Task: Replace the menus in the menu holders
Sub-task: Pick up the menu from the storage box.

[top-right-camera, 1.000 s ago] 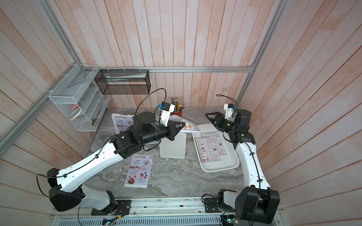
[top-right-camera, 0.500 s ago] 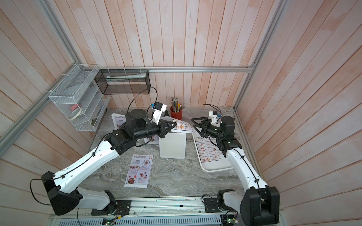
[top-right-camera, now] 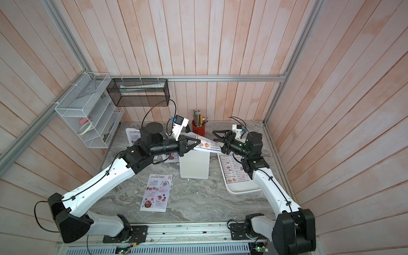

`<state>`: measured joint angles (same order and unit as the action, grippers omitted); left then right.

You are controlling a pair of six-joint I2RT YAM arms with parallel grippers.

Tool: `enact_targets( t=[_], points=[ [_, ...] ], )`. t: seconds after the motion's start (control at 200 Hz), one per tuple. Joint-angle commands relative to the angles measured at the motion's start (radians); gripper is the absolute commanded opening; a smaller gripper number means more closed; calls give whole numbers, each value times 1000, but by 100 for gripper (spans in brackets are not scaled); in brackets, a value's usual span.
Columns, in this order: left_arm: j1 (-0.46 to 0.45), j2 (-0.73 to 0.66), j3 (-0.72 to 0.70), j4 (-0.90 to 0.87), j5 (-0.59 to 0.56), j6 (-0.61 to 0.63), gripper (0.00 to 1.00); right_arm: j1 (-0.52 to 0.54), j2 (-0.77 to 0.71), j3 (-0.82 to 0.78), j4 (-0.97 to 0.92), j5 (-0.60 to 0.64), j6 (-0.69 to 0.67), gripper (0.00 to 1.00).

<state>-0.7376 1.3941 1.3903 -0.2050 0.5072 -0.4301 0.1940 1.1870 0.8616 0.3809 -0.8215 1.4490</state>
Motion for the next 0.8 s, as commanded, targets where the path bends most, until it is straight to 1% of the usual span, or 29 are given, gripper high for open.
enact_targets(
  t=[0.0,0.12,0.165,0.265,0.27,0.31,0.36,0.44,0.61,0.795],
  points=[
    [11,-6,-26,48,52,-21,0,4,-1,-12,129,-36,66,67],
    [14,-7,-41,67,68,-44,0,5,0,-13,148,-46,70,67],
    [17,-8,-40,67,66,-48,0,-1,-5,-11,123,-46,49,67],
    [27,-7,-29,66,63,-48,0,-50,-27,-1,-14,-30,-36,67],
    [27,-7,-29,67,63,-48,0,-55,-28,0,-33,-29,-67,67],
    [33,-6,-25,73,73,-50,0,-73,-29,8,-100,-22,-124,67],
    [39,-1,-24,91,92,-51,0,-77,-28,11,-134,-28,-160,68],
    [44,13,-24,118,124,-43,0,-70,-23,-2,-107,-65,-154,68],
    [68,69,-17,170,203,-54,0,-65,-50,-20,-110,-83,-150,70],
    [94,124,20,195,217,-67,0,-83,-57,-83,-107,-102,-150,70]
  ],
)
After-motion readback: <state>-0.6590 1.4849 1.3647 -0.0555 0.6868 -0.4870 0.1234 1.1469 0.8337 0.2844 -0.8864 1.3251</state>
